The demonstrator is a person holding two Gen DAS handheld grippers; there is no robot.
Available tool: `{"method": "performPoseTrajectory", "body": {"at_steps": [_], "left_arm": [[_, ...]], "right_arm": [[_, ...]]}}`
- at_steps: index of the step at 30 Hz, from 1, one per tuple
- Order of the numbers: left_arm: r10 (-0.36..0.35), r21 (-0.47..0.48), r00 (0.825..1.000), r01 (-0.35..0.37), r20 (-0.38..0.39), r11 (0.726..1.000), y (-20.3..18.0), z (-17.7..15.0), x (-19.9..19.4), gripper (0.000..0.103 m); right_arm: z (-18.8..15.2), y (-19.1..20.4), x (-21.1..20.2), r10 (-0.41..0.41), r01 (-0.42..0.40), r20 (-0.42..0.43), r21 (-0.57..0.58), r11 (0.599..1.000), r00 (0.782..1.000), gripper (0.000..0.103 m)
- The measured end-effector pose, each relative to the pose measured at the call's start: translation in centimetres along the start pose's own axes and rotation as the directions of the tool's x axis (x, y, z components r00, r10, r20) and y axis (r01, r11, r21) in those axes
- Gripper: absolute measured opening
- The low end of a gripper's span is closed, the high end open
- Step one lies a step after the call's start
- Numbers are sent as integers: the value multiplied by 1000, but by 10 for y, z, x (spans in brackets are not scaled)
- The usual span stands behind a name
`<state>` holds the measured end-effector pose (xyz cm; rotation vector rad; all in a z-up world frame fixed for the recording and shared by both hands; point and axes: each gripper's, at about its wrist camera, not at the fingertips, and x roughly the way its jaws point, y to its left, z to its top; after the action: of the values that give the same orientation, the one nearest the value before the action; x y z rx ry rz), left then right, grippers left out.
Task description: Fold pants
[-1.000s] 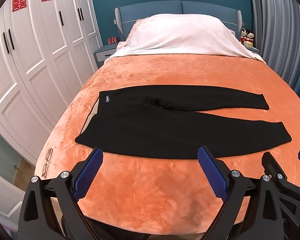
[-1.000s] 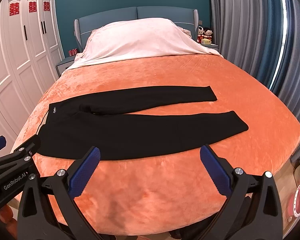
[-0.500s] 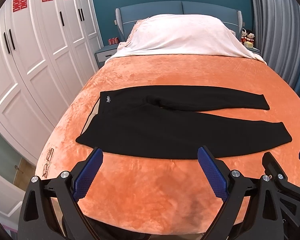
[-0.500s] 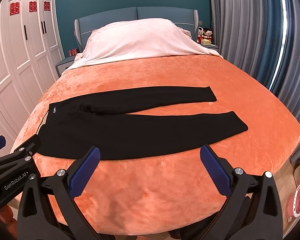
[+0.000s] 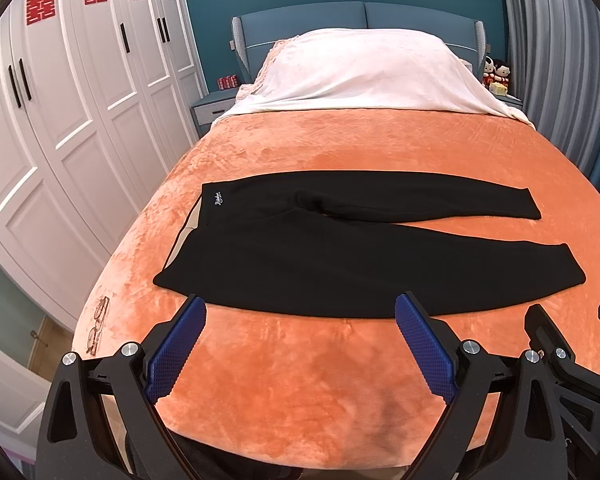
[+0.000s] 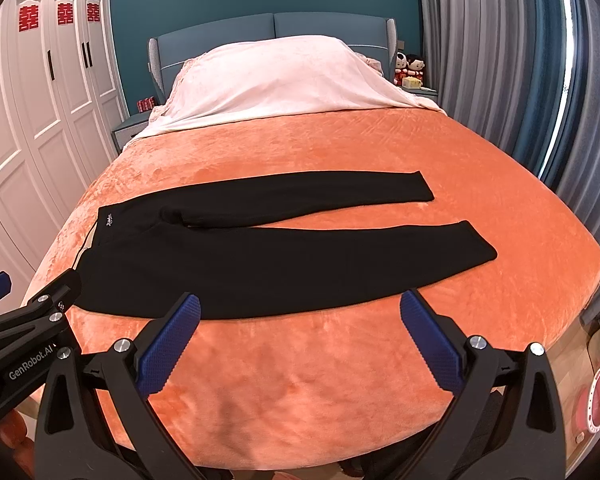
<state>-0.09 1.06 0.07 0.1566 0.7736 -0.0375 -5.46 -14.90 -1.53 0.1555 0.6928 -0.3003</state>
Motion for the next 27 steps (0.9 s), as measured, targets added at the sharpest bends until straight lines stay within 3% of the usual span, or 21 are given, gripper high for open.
{"method": "performPoseTrajectory", "body": {"at_steps": [12, 27], "left_arm": [[8, 3, 1000, -8, -9, 1000, 5, -3, 2, 93], [23, 11, 998, -22, -66, 1000, -1, 7, 39, 93]], "right_arm": [[-5, 3, 3, 4, -4, -12, -2, 1000, 1000, 98], [-1, 1, 42, 14, -14, -75, 7, 1000, 997, 98]]}}
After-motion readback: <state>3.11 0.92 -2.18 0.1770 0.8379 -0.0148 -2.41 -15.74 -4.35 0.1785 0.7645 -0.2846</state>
